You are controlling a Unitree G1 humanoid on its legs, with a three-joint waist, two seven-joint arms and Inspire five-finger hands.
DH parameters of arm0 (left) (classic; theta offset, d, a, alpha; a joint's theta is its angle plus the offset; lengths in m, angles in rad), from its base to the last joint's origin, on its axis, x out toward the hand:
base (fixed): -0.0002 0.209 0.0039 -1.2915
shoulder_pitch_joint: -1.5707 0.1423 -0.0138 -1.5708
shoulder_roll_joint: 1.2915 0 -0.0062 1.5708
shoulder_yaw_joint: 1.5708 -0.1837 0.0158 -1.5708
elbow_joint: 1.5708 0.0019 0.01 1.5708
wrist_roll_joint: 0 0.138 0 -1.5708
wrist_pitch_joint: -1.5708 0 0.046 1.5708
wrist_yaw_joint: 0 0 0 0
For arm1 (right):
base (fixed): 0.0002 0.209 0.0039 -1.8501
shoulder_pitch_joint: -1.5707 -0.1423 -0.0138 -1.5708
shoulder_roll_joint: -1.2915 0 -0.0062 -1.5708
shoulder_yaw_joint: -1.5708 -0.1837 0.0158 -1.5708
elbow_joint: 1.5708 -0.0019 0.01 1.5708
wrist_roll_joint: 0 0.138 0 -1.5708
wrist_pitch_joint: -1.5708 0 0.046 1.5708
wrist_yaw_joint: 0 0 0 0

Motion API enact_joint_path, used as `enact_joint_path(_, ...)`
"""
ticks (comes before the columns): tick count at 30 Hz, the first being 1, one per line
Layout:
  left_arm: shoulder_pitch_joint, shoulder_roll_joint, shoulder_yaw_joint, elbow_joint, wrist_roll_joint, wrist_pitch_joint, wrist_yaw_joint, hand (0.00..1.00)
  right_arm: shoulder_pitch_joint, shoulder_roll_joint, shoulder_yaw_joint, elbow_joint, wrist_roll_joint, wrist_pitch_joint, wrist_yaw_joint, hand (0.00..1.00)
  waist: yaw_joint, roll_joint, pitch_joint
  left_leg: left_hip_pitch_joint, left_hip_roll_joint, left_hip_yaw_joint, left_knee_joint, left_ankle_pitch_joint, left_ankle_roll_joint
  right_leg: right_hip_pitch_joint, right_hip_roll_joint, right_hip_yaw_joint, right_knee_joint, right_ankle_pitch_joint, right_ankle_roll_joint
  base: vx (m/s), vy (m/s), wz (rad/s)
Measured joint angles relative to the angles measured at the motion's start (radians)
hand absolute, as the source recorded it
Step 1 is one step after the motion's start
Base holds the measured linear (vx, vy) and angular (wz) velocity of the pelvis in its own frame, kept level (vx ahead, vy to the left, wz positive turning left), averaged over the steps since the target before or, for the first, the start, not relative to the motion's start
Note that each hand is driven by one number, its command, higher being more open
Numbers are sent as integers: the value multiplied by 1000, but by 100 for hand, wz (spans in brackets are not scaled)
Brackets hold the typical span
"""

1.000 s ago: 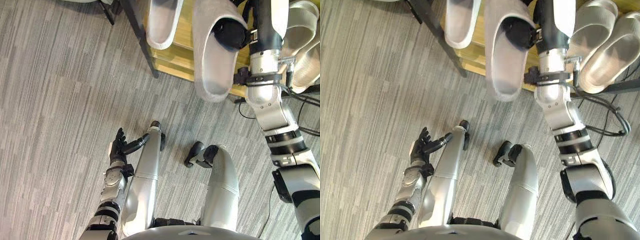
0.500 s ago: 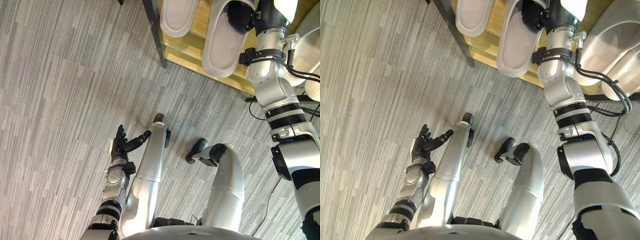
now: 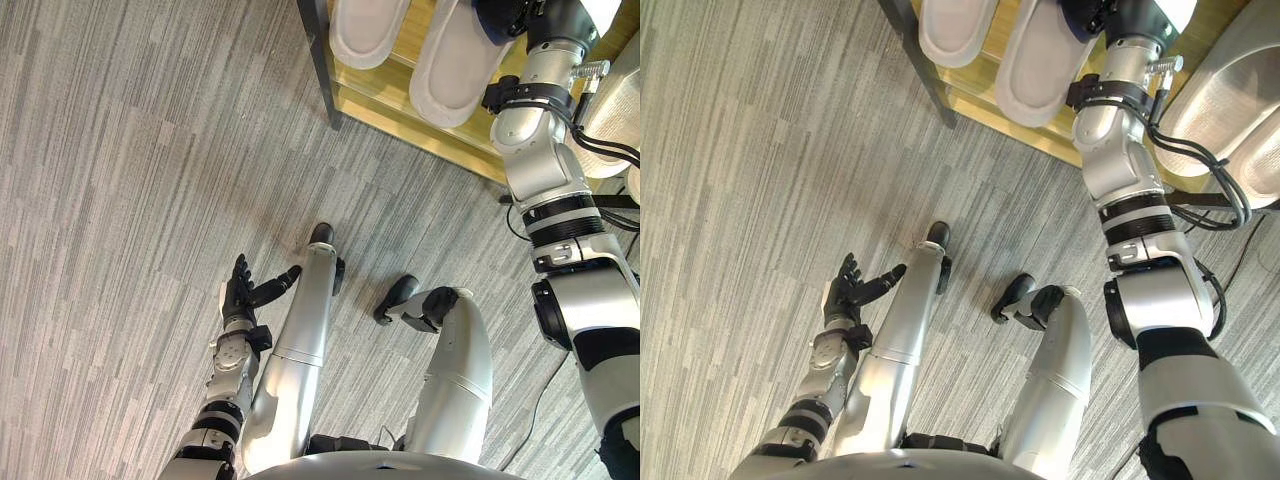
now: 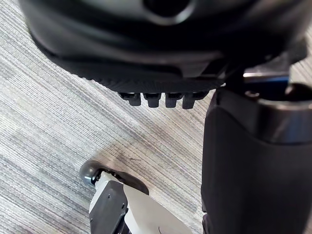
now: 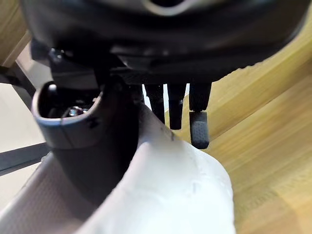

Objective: Organize the slippers on the shoe rack

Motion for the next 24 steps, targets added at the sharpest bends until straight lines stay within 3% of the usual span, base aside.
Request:
enact_joint_path(7,0,1,0,13,4,13,0,100,11,33,-67,-42,8,6,-11,100,-4,0,-1,22,0,2,-11,3,-1,18,0,1,-5,0,0,41,1,0)
enact_joint_path(24,1,4,2,40,13,27,10,100,145,66,-68,-127,7,21,3,100,-9,2,-4,62,22,10,-29,4,-2,46,19,5,-22,1,-2,34,-4,-3)
